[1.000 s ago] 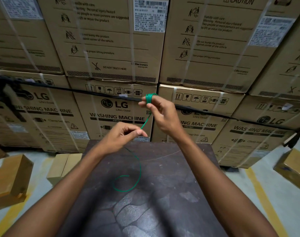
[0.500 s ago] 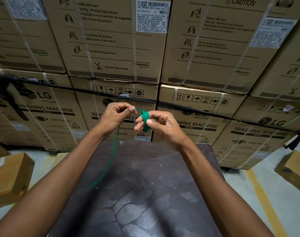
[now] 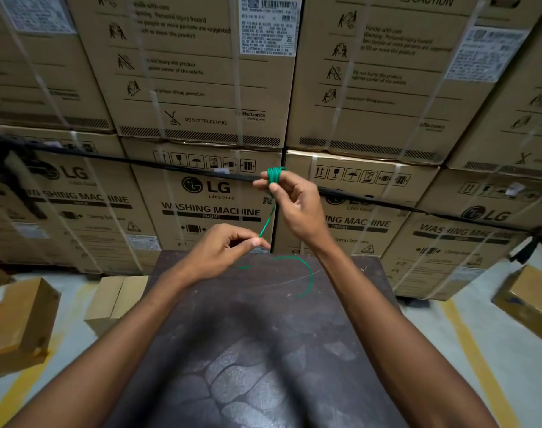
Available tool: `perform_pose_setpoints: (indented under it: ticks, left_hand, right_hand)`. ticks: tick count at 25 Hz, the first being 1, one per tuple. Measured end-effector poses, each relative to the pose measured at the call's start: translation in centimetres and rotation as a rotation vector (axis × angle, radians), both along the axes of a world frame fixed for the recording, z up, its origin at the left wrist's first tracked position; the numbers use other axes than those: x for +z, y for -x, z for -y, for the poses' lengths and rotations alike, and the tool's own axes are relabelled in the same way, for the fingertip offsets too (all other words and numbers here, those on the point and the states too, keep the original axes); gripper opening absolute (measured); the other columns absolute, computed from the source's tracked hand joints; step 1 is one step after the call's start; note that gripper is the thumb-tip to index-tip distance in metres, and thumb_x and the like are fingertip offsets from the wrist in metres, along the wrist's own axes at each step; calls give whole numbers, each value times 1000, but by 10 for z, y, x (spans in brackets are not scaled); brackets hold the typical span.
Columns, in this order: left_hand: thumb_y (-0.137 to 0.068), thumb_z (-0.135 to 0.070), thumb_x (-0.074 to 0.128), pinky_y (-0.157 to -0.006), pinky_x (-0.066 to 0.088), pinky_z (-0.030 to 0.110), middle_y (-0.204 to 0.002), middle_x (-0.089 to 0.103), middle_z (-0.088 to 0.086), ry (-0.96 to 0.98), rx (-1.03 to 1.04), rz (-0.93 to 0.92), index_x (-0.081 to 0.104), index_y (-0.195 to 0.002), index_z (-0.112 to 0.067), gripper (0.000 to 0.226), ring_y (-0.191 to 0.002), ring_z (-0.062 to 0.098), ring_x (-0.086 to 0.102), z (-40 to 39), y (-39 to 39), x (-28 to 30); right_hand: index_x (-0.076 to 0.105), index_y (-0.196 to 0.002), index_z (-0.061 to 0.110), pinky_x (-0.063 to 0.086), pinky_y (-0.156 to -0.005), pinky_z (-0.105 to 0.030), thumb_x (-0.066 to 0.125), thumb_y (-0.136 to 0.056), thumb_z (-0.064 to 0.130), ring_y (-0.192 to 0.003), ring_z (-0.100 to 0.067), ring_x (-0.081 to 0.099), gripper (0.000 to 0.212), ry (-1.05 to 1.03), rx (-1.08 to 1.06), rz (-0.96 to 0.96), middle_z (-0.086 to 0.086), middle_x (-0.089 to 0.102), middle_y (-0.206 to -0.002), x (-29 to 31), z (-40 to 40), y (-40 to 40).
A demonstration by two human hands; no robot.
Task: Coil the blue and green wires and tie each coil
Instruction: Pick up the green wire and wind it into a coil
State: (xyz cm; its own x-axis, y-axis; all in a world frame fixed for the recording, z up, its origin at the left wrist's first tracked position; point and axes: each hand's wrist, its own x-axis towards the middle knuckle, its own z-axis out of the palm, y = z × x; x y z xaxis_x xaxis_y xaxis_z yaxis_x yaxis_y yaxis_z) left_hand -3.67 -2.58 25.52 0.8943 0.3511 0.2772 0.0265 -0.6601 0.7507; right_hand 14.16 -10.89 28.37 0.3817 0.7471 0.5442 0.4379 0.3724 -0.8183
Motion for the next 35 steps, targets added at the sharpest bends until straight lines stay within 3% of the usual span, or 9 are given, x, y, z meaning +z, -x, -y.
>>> perform_pose_setpoints:
  ticks: [2,6,10,13,18,22,26,29,35]
  left_hand:
    - [-100,-35,62,-51,30,25,-55,58,-15,-96,10,-22,81,-99,-32,19,-49,1,43,-3,9,12]
    - [-99,-17,65,-58,42,13,-69,71,-19,-60,113,89,81,-88,-15,19,-61,-3,62,-22,15,38]
    - [-99,-13,64,-73,50,15,-78,74,-3,58,156,211,77,-84,-10,21,-77,1,67,-34,6,49]
    - [-100,-9,60,-58,44,9,-61,65,-13,280,198,278,73,-78,-13,26,-57,-4,57,-31,-6,38]
    - [-100,-38,59,-47,16,28,-57,32,4,536,227,277,78,-90,-22,26,-48,12,25,-26,-12,-13]
    - [-102,-24,56,-45,19,20,-53,36,-12,452,109,183,78,-96,-16,24,-47,3,27,4,-15,-27]
    - [-102,-12,58,-56,37,13,-58,60,-22,184,79,153,79,-100,-5,23,-54,-6,50,10,-4,-9]
    - [-100,-34,62,-65,53,27,-83,77,-16,-35,123,135,81,-102,-26,21,-72,-1,68,6,10,10]
    - [-92,-38,71,-63,52,27,-84,75,-20,-231,176,141,79,-96,-35,9,-76,2,70,-23,11,51]
  right_hand:
    - [67,-122,1,55,-96,-24,55,-101,2,-106,-9,73,24,96,-68,167,-8,77,-109,-16,4,-2]
    - [69,-116,9,59,-83,-33,55,-102,10,-97,-7,72,20,283,-38,325,1,77,-104,-35,21,0]
    - [69,-111,0,58,-88,-33,54,-103,5,-95,-19,74,18,292,248,108,-10,77,-98,-27,33,22]
    - [65,-113,-13,56,-91,-34,52,-102,-3,-93,-26,72,19,223,442,-88,-23,74,-99,-9,35,30]
    - [65,-114,-4,58,-92,-39,45,-102,-3,-92,-25,74,22,-31,495,-406,-11,77,-96,25,35,31]
    - [62,-120,-5,57,-94,-35,43,-105,-2,-99,-26,74,24,-153,412,-531,-12,76,-104,43,22,27]
    - [64,-120,-7,53,-104,-52,55,-103,2,-109,-35,73,22,-123,73,-220,-22,75,-109,31,9,5]
    - [67,-121,-1,56,-101,-49,59,-101,4,-109,-21,74,22,26,-47,24,-13,76,-110,12,12,-1]
    - [72,-110,10,59,-85,-44,53,-105,15,-95,-13,73,21,259,57,345,1,78,-99,-17,29,12]
